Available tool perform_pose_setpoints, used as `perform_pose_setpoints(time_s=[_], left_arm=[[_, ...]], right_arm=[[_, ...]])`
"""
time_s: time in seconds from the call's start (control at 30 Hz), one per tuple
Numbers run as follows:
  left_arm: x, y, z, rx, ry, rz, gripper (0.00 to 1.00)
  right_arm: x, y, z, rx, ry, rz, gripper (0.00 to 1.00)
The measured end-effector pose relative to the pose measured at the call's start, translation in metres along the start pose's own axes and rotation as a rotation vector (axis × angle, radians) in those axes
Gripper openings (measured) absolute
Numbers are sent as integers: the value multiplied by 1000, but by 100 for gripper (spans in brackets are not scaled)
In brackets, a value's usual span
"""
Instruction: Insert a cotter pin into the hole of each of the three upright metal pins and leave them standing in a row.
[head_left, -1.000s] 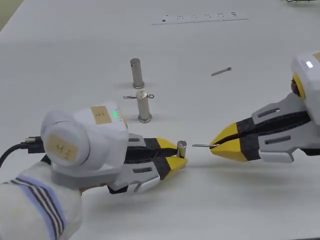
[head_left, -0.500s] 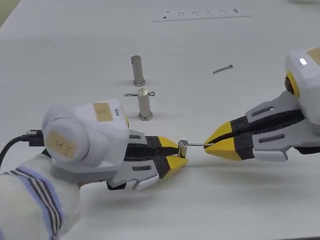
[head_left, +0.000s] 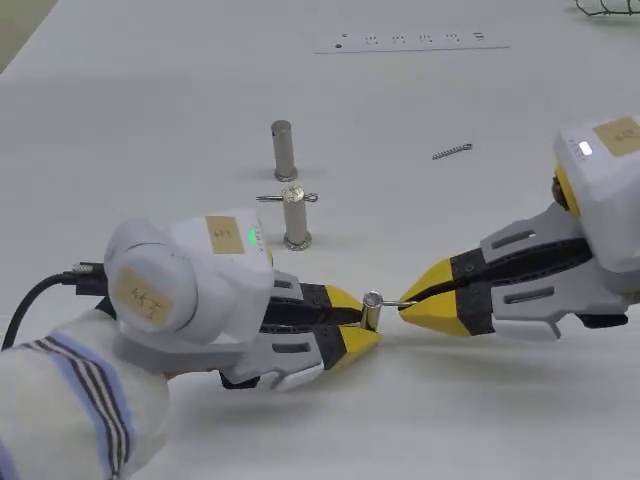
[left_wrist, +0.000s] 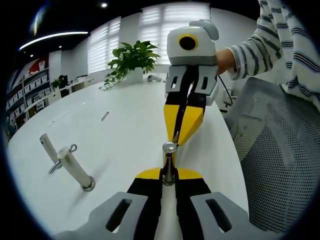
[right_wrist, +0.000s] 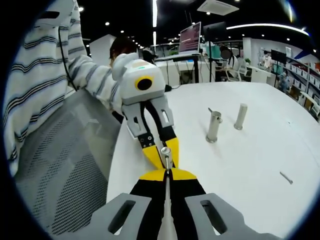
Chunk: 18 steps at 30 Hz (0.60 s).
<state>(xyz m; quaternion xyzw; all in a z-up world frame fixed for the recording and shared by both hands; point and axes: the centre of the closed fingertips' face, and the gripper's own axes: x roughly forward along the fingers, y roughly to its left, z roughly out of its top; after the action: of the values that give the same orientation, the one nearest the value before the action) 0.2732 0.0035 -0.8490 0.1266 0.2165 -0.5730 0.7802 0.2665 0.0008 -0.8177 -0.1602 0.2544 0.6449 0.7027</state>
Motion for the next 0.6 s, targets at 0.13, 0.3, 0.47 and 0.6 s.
perform_pose_setpoints(time_s=[0.13, 0.3, 0.47, 0.6], left_arm=[[1, -1, -1, -14, 1, 2, 7], [1, -2, -1, -17, 1, -1, 7], [1, -3, -1, -20, 1, 3, 7], [2, -2, -2, -26, 1, 4, 7]], right_arm=[[5, 1, 4, -82, 4, 1, 3], [5, 3, 5, -85, 6, -6, 4], [1, 0, 6, -88, -15, -22, 11], [-3, -3, 2, -87, -5, -22, 11]])
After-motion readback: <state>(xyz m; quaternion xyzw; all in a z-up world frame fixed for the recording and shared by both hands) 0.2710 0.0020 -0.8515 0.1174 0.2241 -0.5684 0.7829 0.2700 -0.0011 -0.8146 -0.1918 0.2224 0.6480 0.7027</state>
